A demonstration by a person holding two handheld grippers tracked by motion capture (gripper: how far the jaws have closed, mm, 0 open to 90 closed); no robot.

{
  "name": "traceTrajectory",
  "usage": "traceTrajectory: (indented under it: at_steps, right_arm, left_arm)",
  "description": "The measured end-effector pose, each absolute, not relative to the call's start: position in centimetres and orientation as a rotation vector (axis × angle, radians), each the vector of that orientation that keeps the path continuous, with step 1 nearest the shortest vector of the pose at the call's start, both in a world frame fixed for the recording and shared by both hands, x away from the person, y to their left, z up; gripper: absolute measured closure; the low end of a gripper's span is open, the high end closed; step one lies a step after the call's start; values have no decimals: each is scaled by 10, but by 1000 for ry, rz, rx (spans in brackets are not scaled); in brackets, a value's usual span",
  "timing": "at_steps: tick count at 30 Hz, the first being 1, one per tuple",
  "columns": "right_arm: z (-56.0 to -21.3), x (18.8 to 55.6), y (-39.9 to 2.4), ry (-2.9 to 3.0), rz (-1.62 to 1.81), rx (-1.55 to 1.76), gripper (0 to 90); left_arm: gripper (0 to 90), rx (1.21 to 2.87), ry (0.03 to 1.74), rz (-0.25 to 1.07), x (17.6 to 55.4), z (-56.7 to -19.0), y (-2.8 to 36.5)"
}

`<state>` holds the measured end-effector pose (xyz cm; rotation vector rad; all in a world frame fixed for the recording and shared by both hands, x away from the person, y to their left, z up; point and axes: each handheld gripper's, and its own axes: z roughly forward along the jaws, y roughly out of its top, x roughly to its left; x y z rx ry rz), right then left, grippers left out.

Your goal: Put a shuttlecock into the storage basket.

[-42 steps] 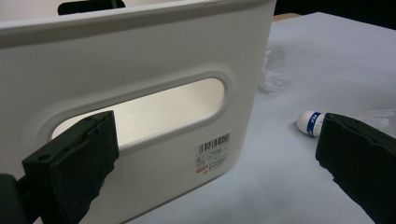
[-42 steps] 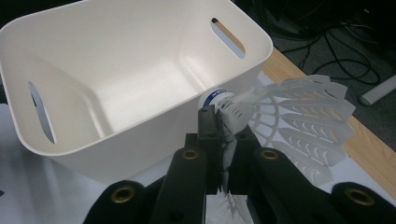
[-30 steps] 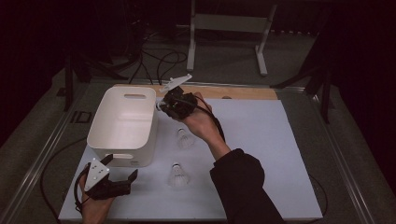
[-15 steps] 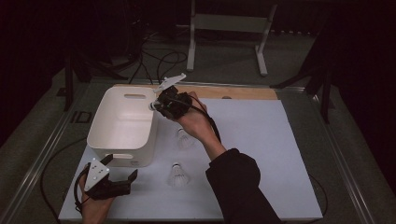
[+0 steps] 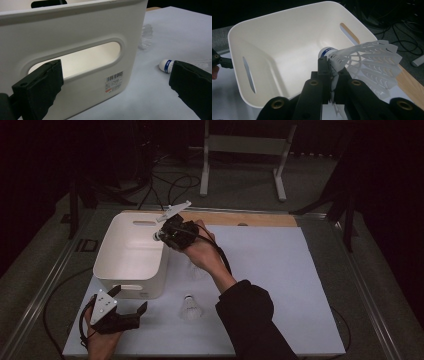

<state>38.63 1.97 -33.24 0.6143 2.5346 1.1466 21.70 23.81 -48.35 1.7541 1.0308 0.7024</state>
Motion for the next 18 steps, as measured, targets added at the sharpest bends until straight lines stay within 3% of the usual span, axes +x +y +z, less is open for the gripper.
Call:
traceTrajectory:
  at_steps: [12,13,16,18]
  right_arm:
    - [-335,380,36,2561,1142,566,865]
    - [-335,379,37,2556,1145,560,817]
    - [-335,381,40,2569,1201,577,422]
    - [-336,381,41,2573,1171,591,279]
  left_arm:
    - [0,1759,1029,703,217,-484,238]
    - [0,1759,1029,702,217,-484,238]
    - [0,1754,1031,701,217,-483,238]
    - [0,1755,1031,701,217,-483,238]
